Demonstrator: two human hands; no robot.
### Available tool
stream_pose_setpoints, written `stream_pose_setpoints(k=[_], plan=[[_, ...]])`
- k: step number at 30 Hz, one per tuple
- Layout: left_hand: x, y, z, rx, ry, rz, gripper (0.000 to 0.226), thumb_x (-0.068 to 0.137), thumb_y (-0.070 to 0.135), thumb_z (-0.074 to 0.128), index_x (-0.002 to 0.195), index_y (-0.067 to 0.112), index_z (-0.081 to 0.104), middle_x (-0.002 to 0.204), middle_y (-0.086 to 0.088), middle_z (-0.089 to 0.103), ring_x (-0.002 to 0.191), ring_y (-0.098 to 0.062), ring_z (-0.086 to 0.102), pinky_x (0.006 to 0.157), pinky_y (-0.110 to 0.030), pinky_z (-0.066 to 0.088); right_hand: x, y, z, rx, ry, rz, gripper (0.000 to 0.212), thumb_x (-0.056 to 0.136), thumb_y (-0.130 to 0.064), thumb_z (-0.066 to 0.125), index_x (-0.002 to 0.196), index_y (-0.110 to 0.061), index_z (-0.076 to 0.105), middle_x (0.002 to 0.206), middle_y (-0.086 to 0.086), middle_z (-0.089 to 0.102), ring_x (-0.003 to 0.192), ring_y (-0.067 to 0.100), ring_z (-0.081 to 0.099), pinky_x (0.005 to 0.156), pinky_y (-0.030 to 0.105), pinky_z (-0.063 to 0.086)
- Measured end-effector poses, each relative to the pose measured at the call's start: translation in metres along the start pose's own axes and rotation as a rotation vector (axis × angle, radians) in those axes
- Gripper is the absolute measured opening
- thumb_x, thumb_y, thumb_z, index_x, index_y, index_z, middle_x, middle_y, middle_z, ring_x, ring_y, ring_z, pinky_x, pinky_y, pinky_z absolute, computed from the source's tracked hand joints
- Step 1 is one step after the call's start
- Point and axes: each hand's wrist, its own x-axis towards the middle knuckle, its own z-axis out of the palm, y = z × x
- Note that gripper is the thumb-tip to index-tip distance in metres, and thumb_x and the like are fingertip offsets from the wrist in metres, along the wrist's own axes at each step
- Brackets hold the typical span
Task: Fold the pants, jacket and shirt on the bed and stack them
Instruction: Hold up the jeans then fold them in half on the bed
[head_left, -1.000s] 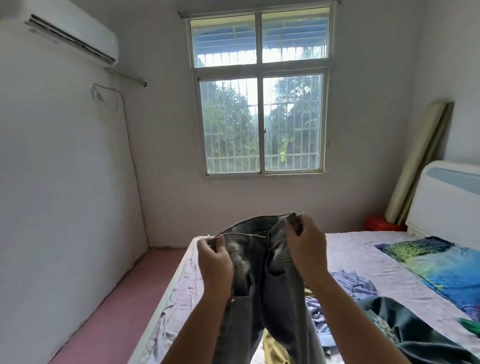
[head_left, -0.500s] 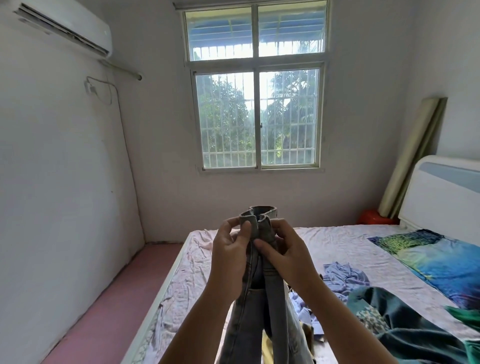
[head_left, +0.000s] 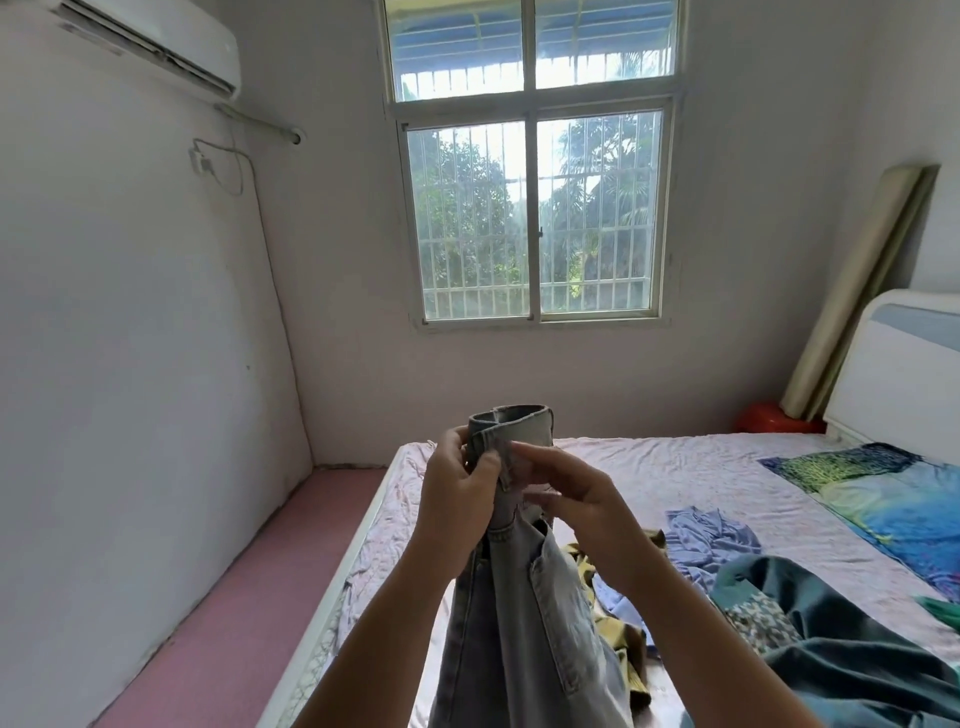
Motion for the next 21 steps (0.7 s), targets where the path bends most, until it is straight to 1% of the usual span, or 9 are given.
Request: stream_pose_setpoints(k=[3,5,6,8,11,13,16,18,21], plan=[[0.003,0.003,-0.011,-0.06,-0.047,0.023,0.023,0.091,0.002,0.048,0.099,0.022,0.056,0.091,-0.003,0.069,0.084,-0.018,0.064,0.074,-0.03,0.054,0.002,0.01,-0.017,-0.221,0.324,-0.006,0.041,0.083,0.006,0.059,0.11,-0.024,0.053,0.099,0.008,0.058,0.088,0.004,0.059,0.076,0.016,0.05],[0.006,0.014,-0.021,-0.151,-0.137,0.054,0.03,0.09,-0.005,0.045,0.096,0.02,0.059,0.081,0.007,0.072,0.077,-0.007,0.066,0.068,-0.02,0.053,0.007,0.02,-0.034,-0.272,0.416,0.12,0.049,0.082,-0.012,0.066,0.124,-0.021,0.043,0.116,0.009,0.053,0.105,0.016,0.054,0.09,0.024,0.047],[0.008,0.02,-0.026,-0.196,-0.18,0.067,0.032,0.089,-0.008,0.043,0.095,0.019,0.06,0.078,0.009,0.072,0.075,-0.005,0.066,0.067,-0.018,0.053,0.01,0.022,-0.041,-0.262,0.39,0.194,0.06,0.081,-0.019,0.067,0.132,-0.021,0.036,0.128,0.01,0.049,0.115,0.02,0.05,0.095,0.029,0.042],[0.012,0.03,-0.035,-0.251,-0.235,0.095,0.034,0.088,-0.01,0.041,0.096,0.016,0.061,0.078,0.009,0.072,0.075,-0.004,0.066,0.066,-0.018,0.053,0.014,0.023,-0.049,-0.196,0.266,0.221,0.078,0.075,-0.034,0.069,0.138,-0.029,0.025,0.138,0.01,0.044,0.124,0.021,0.045,0.096,0.029,0.039],[0.02,0.039,-0.049,-0.331,-0.26,0.131,0.037,0.088,-0.009,0.038,0.096,0.016,0.064,0.08,0.008,0.073,0.076,-0.005,0.067,0.064,-0.018,0.053,0.02,0.01,-0.049,-0.025,0.106,0.135,0.1,0.051,-0.064,0.076,0.134,-0.04,0.025,0.118,-0.017,0.059,0.108,0.003,0.06,0.08,0.019,0.05],[0.025,0.04,-0.057,-0.377,-0.257,0.135,0.044,0.088,-0.008,0.036,0.092,0.019,0.071,0.083,0.006,0.073,0.079,-0.007,0.068,0.065,-0.019,0.054,0.026,0.002,-0.047,0.052,0.044,0.1,0.091,0.05,-0.058,0.079,0.127,-0.041,0.034,0.113,-0.019,0.063,0.102,0.004,0.063,0.075,0.022,0.053],[0.033,0.036,-0.067,-0.353,-0.199,0.153,0.037,0.09,-0.007,0.036,0.098,0.016,0.064,0.083,0.007,0.073,0.079,-0.006,0.067,0.065,-0.018,0.054,0.031,-0.006,-0.038,0.053,0.043,0.086,0.065,0.062,-0.036,0.076,0.118,-0.039,0.041,0.119,-0.003,0.058,0.098,0.012,0.066,0.074,0.028,0.056],[0.039,0.031,-0.071,-0.252,-0.116,0.193,0.033,0.092,-0.006,0.038,0.1,0.018,0.059,0.083,0.009,0.072,0.078,-0.004,0.066,0.065,-0.016,0.052,0.031,-0.01,-0.032,0.009,0.096,0.063,0.061,0.069,-0.027,0.078,0.115,-0.041,0.041,0.119,0.003,0.057,0.093,0.018,0.067,0.07,0.031,0.057],[0.045,0.017,-0.072,-0.097,0.027,0.237,0.025,0.094,0.0,0.042,0.107,0.019,0.052,0.091,0.003,0.066,0.08,-0.006,0.063,0.065,-0.013,0.051,0.032,-0.012,-0.023,-0.025,0.178,0.028,0.057,0.074,-0.015,0.07,0.112,-0.046,0.041,0.114,0.008,0.06,0.09,0.025,0.066,0.068,0.035,0.059]])
